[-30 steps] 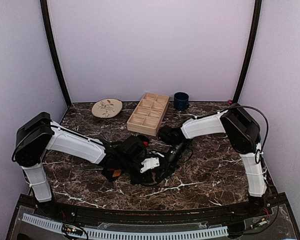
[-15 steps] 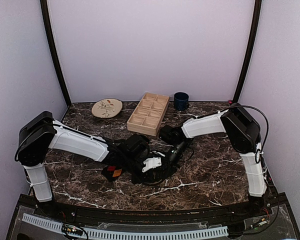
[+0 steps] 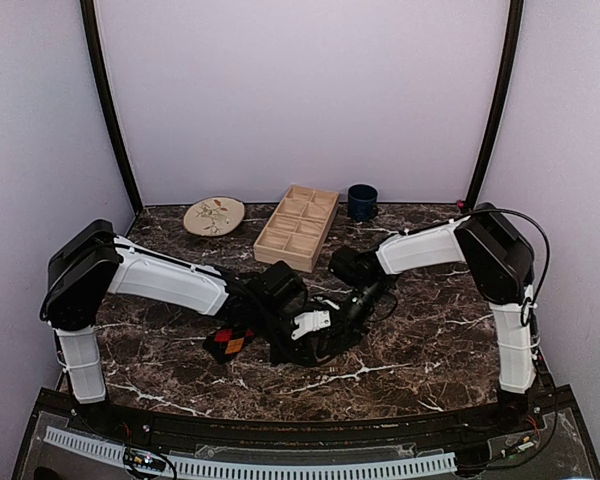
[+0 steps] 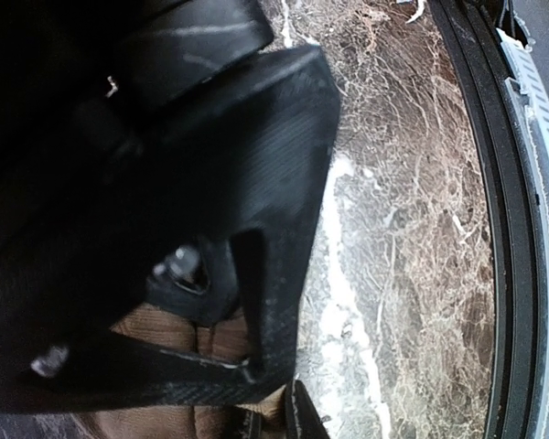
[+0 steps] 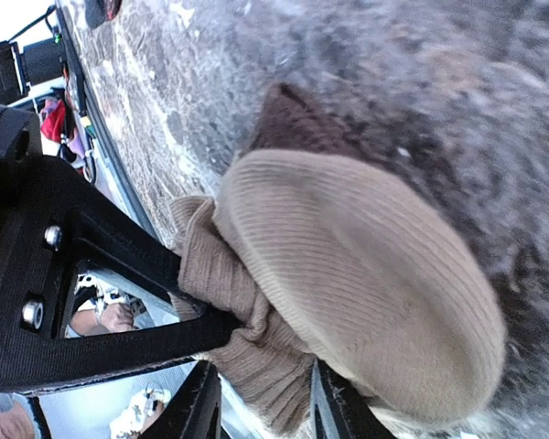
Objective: Roll the socks
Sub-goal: Roll the sock at the center of the board.
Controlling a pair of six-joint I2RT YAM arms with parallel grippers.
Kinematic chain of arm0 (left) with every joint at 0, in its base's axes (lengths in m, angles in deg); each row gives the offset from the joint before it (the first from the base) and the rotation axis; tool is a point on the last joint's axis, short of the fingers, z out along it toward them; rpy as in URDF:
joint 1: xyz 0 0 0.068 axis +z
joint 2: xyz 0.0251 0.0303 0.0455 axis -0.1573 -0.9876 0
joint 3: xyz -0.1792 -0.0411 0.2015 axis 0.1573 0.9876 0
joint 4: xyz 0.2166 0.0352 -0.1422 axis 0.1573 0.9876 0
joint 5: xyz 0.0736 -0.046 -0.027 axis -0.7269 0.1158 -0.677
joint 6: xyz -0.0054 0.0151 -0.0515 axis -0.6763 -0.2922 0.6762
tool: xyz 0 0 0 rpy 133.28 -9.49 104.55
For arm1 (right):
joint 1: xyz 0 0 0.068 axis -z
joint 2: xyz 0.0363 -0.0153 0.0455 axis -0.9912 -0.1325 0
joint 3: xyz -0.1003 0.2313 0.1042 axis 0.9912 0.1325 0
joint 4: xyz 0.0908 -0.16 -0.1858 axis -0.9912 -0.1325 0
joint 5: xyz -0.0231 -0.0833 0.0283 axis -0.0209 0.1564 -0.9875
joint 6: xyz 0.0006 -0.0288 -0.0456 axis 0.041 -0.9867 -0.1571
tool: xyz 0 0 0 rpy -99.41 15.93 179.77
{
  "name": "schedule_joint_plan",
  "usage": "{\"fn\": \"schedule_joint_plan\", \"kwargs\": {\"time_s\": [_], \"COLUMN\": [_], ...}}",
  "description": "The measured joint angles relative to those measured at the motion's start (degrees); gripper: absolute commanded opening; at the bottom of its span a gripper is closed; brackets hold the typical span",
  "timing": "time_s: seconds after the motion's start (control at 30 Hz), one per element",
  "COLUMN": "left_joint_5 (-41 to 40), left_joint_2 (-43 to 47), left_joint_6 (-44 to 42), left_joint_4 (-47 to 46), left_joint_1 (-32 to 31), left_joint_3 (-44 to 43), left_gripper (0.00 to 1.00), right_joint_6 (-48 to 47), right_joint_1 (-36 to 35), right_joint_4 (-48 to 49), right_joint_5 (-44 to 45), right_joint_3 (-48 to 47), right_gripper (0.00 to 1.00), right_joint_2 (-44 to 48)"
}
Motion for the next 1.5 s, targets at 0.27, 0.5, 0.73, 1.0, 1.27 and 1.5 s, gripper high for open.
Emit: {"fn": "schedule_joint_plan", "kwargs": {"time_s": [0.27,0.5,0.73,1.0,1.27,1.5], "left_joint_5": [4.42,8.11,10.75,14.82,18.93,25.16], "left_joint_2": [-1.31,-2.47,-3.72,-5.53,-8.66,-13.31], "left_joint_6": [2.19,3.21,4.46,8.41,9.11,9.16], "left_joint_4": [1.07,2.08,2.84,4.94,10.36,17.27], "left_joint_1": [1.18,2.23,3.63,5.97,7.56,9.84], "left_joint_3": [-1.20,-1.81,-2.29,-3.32,-7.63,-13.20], "left_gripper": [0.03,0.03,0.03,0.03,0.02,0.02], "right_joint_6": [3.32,5.42,6.82,7.61,6.69,6.45], "right_joint_1": [0.94,1.64,2.34,2.58,2.69,2.60], "right_joint_4": [5.73,9.05,11.76,14.08,14.53,18.36], "right_joint_5": [3.45,4.85,7.93,12.20,16.48,23.06], "right_joint_3": [2.51,4.81,7.45,9.51,11.37,20.44], "right_gripper": [0.37,0.38,0.40,0.41,0.42,0.42], "right_joint_2": [2.67,4.17,6.78,9.25,11.89,22.49]}}
